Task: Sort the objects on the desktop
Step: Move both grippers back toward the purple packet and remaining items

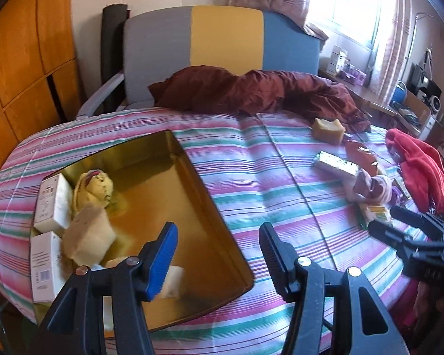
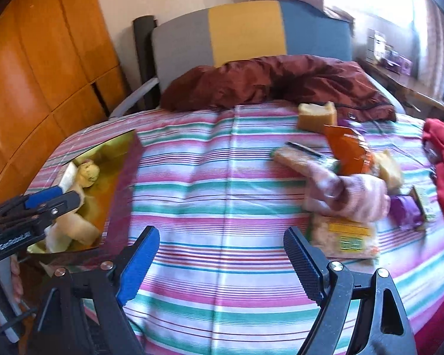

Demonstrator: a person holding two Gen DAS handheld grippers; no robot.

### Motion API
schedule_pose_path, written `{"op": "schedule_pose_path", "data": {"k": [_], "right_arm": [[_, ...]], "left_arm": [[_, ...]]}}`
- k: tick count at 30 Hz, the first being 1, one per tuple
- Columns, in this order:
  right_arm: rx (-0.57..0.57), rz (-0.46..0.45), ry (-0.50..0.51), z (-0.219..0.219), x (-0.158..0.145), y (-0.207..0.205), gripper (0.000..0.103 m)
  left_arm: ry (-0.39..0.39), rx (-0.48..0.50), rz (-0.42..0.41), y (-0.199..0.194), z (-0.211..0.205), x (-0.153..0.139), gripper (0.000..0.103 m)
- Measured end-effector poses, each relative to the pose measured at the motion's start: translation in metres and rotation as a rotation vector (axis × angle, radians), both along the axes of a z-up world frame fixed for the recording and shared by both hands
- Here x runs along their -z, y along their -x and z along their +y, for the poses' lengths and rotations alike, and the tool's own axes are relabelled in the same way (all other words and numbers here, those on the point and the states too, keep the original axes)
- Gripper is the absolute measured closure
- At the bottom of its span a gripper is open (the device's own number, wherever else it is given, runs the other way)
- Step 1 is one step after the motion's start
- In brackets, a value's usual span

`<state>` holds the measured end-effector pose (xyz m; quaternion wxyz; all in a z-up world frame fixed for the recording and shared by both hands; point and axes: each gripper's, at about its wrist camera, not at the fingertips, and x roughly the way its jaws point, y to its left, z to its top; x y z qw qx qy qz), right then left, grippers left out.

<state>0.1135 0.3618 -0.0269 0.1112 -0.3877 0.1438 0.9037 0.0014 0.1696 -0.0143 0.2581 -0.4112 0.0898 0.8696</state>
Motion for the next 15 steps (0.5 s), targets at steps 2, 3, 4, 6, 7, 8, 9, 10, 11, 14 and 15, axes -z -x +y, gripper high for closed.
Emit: {"op": "schedule_pose_path", "data": {"k": [2, 3, 4, 6, 7, 8, 9, 10, 11, 14, 15], "right_arm": [[0.037, -0.006, 0.008, 0.018, 0.001, -0.007, 0.017], [0.052, -0.009, 0.015, 0.025, 0.000, -0.010, 0.017], [0.073, -0.011, 0.025, 0.036, 0.000, -0.014, 0.017], [0.113, -0.019, 0.038, 0.055, 0.000, -0.022, 0.017], [0.138, -0.025, 0.049, 0.066, -0.001, -0.027, 0.017], [0.167, -0.023, 0.068, 0.080, -0.002, -0.034, 0.017], [0.182, -0.021, 0.077, 0.087, -0.003, -0.037, 0.017], [0.207, -0.022, 0.085, 0.098, -0.003, -0.043, 0.017], [0.238, -0.035, 0.087, 0.112, -0.004, -0.049, 0.017], [0.295, -0.062, 0.071, 0.142, -0.003, -0.062, 0.024], [0.308, -0.075, 0.059, 0.150, -0.002, -0.064, 0.027]], "left_arm": [[0.003, 0.011, -0.004, 0.000, 0.004, 0.001, 0.045], [0.007, 0.016, -0.004, -0.001, 0.007, 0.001, 0.045], [0.011, 0.020, -0.004, -0.001, 0.010, 0.002, 0.045], [0.012, 0.032, -0.013, 0.000, 0.015, 0.003, 0.045], [0.012, 0.038, -0.018, -0.001, 0.016, 0.004, 0.045], [0.011, 0.043, -0.020, -0.001, 0.018, 0.005, 0.045], [0.014, 0.049, -0.021, -0.001, 0.021, 0.005, 0.045], [0.017, 0.055, -0.020, -0.002, 0.024, 0.006, 0.045], [0.019, 0.062, -0.022, -0.002, 0.026, 0.006, 0.045], [0.014, 0.086, -0.043, 0.000, 0.033, 0.008, 0.045], [0.017, 0.090, -0.044, 0.000, 0.035, 0.008, 0.045]]}}
